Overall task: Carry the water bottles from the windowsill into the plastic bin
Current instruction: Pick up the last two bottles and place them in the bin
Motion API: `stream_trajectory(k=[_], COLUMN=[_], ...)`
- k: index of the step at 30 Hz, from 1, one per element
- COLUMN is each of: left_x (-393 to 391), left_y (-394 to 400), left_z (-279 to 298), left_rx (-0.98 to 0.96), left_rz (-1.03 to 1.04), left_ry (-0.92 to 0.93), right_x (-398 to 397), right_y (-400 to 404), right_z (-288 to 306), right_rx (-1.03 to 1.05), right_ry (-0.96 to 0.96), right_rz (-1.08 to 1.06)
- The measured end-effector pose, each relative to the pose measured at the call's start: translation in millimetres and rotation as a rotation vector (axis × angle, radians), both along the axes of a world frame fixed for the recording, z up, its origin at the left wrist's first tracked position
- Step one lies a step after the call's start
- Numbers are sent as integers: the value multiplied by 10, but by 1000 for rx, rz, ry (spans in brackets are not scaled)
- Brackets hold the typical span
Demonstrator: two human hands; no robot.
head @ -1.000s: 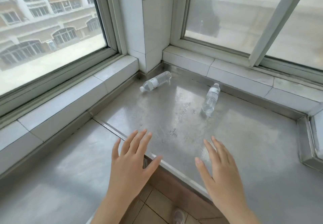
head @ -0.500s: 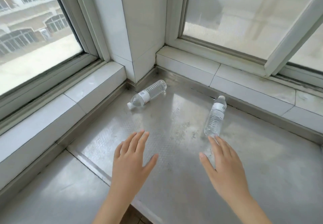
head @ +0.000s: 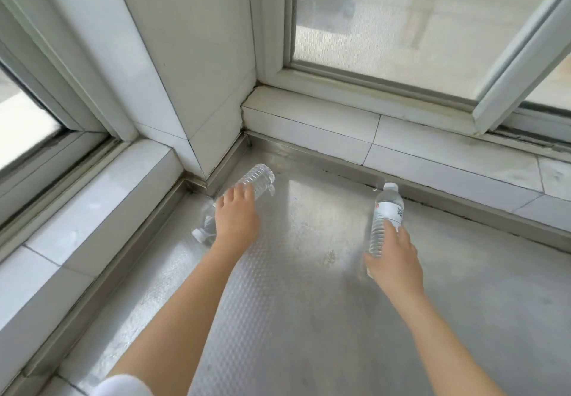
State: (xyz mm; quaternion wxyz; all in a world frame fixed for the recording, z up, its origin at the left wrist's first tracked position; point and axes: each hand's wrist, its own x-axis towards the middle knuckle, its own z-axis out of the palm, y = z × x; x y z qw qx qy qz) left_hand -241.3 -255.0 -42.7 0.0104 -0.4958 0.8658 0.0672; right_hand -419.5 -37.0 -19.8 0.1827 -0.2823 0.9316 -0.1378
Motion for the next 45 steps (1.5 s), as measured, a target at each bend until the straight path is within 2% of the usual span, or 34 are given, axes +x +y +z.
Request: stream_trajectory(k=[3,7,9,13,16,17,19,21,23,25,26,28,33,38,45], left_x=[-134,-202,-138,115,341,409,500,496,447,358,314,242,150,216,98], left_y=[-334,-539,-537,-286,-70,-6,164,403,618,697,696,668,556,625,857], left_z=[-134,-176,-147,-30,-221,-297,-386,-426,-345,-250,-218,-190,-46,30,303], left_rx=[-17,85,118,307,227,205,218,247,397,573,584,524,596,850,1041], left_rz=[61,53,-93,-548,-707,-684,-509,-199,187,484,540,545,590,629,480], left_ry=[-107,-152,-103,19,151,198,347,622,827,828,764,663,657,895,1056], right_x=[-176,-337,-376,-373,-246,-188,-92,-42,-4,29,42,69,47,-10,100], right_y=[-161,-276,-306,-232,-112,-103,-115,-166,-230,-280,-295,-329,-333,-205,24], right_z=[-146,-242,-217,-192,-256,-251,-263,-282,-278,-257,-251,-234,-197,-215,103], right_rx=[33,39,4,-128,-248,-265,-266,-233,-188,-160,-154,-138,-173,-280,-503], right_ry=[-22,-63,-114,-300,-486,-522,-537,-492,-436,-372,-344,-303,-320,-484,-648], right_rz=[-70,-137,-173,-238,-273,-283,-288,-277,-257,-227,-209,-184,-229,-296,-413])
